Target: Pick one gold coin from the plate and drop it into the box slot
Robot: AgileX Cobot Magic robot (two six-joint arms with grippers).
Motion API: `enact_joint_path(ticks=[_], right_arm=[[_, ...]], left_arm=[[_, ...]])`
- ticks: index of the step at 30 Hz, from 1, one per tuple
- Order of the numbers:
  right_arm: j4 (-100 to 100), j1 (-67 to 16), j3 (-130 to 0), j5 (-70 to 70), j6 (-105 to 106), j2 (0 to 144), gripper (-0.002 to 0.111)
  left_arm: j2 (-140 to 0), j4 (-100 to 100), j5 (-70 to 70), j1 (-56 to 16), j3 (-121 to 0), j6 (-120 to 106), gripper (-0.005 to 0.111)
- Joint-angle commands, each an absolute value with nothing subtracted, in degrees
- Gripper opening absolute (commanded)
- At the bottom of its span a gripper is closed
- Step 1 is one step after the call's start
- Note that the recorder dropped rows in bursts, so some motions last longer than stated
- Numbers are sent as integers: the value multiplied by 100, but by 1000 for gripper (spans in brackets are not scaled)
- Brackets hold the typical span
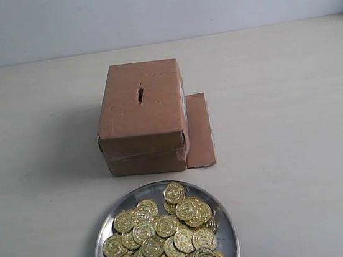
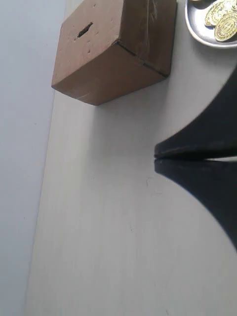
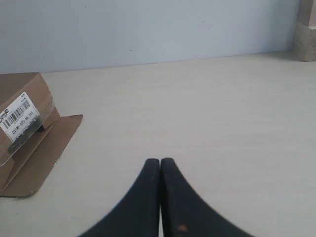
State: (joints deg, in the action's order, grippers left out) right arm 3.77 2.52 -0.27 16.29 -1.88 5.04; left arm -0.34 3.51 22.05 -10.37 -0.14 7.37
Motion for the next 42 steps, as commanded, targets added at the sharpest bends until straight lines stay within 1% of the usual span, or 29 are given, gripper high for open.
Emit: enact_joint_path(ticks=[1, 37, 42], right_arm=[[352, 235, 0, 1536, -172, 482, 0], [352, 235, 0, 1536, -172, 482, 0], [557, 235, 0, 1112, -171, 482, 0]], left_arm=[[0, 335, 2174, -1080, 0, 722, 0], [0, 335, 2174, -1080, 0, 722, 0], [0, 335, 2071, -1080, 0, 724, 0]])
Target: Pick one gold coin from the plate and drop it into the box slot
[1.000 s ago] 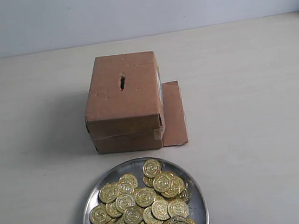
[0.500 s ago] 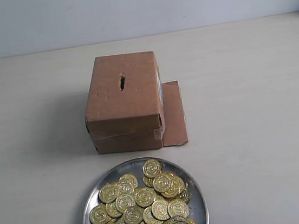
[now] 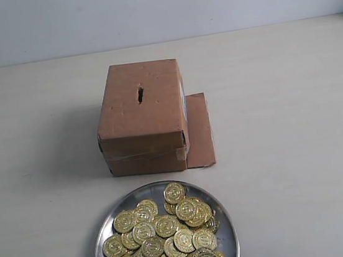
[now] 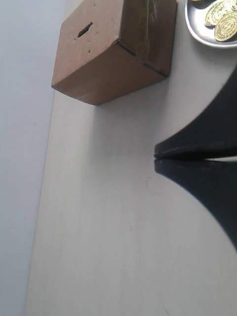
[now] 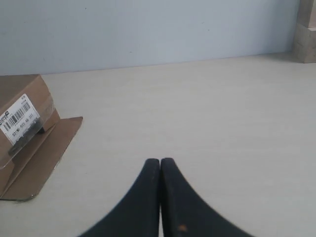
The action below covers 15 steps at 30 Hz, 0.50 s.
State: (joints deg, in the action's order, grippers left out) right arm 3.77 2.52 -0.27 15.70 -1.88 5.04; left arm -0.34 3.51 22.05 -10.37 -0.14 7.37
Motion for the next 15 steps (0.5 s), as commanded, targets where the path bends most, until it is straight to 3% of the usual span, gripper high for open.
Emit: enact_joint_path(ticks=[1, 15], right_arm=[[575, 235, 0, 1002, -171, 482, 0], [616, 235, 0, 82, -184, 482, 0]], left_arm=[[0, 335, 2043, -1080, 0, 724, 0], [0, 324, 1434, -1080, 0, 322, 0]])
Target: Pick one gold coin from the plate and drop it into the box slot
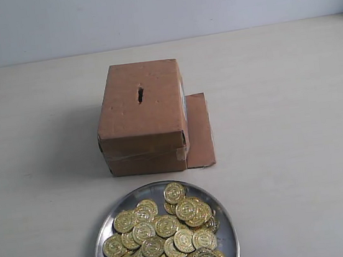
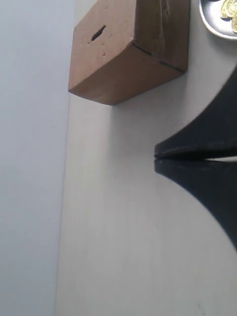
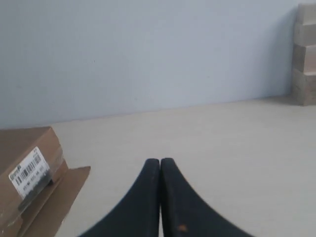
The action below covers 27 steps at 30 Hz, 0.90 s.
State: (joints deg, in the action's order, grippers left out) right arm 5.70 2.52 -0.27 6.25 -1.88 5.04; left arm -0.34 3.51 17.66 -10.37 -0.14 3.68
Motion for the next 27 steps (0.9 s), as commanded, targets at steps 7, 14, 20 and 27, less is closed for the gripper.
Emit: enact_joint_path(ticks=[7, 14, 20, 27], right_arm=[[724, 235, 0, -183, -184, 482, 0], [2577, 235, 0, -991, -1615, 482, 0], [2712, 235, 0, -1059, -2120, 482, 0], [1728, 235, -678, 783, -1888, 482, 0]], left_arm=[[0, 378, 1099, -1080, 0, 375, 0], [0, 378, 653, -1080, 0, 451, 0], [0, 378, 686, -1080, 0, 451, 0], [0, 366, 685, -1080, 0, 424, 0]])
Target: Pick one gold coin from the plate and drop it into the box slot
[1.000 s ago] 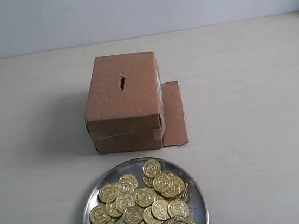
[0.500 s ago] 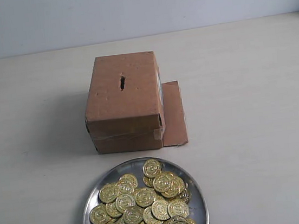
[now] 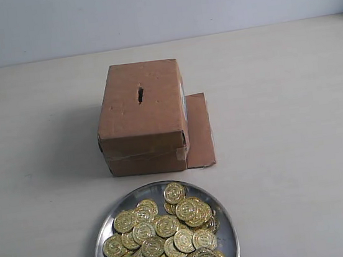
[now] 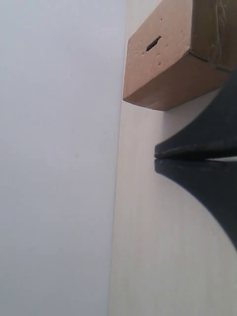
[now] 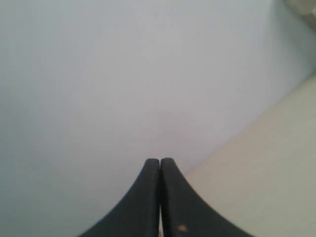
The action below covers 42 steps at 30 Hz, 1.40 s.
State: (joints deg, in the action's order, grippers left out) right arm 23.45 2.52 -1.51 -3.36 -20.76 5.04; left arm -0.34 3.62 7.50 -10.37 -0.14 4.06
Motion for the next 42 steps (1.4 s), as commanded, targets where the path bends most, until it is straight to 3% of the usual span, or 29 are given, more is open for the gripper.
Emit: enact_joint_path(ticks=[1, 3, 8, 17, 27, 42], right_arm=[[1749, 235, -878, 1071, -1616, 482, 0], [2047, 235, -1245, 1503, -1123, 482, 0], [5007, 235, -2561, 3765, 2462, 949, 0], [5390, 235, -3926, 6056, 3646, 3375, 0], [5360, -183, -3990, 6078, 4185, 5058, 0], [4244, -1964, -3990, 4597, 3821, 6751, 0]], left_arm=[[0, 366, 685, -1080, 0, 424, 0], [0, 366, 685, -1080, 0, 424, 0], [0, 366, 685, -1080, 0, 424, 0], [0, 366, 695, -1080, 0, 495, 0], [0, 366, 709, -1080, 0, 476, 0], [0, 366, 709, -1080, 0, 476, 0]])
